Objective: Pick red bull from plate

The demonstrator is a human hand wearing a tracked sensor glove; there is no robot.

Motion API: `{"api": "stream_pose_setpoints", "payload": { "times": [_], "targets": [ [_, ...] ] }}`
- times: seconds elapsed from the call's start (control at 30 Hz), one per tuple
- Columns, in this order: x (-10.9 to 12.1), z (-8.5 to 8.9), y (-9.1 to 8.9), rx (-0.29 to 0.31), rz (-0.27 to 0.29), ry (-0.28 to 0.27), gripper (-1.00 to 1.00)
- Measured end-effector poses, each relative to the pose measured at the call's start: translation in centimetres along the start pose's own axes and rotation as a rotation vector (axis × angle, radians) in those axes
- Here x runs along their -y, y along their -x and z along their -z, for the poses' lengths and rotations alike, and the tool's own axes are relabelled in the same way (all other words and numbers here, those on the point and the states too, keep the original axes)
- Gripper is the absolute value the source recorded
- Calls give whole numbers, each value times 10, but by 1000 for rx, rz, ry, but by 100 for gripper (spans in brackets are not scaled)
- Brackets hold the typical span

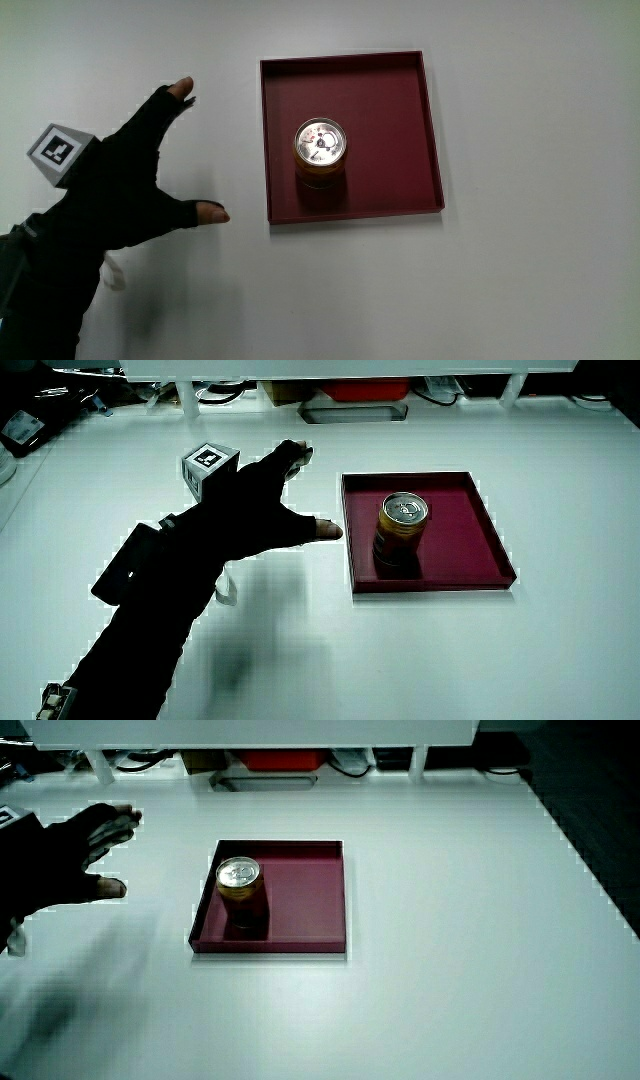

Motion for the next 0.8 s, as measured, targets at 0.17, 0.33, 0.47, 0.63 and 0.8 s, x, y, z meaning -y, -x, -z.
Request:
{"api": "stream_pose_setpoints", "payload": {
  "times": [0.17, 0.33, 0.47, 0.63, 0.8],
  "targets": [
    [-12, 6, 8, -19, -15, 13, 0],
    [-25, 16, 11, -20, -87, 28, 0],
    [-38, 26, 15, -34, -95, 37, 0],
    [-53, 40, 17, -12, -126, 59, 0],
    [-67, 53, 17, 2, -159, 82, 0]
  ]
}}
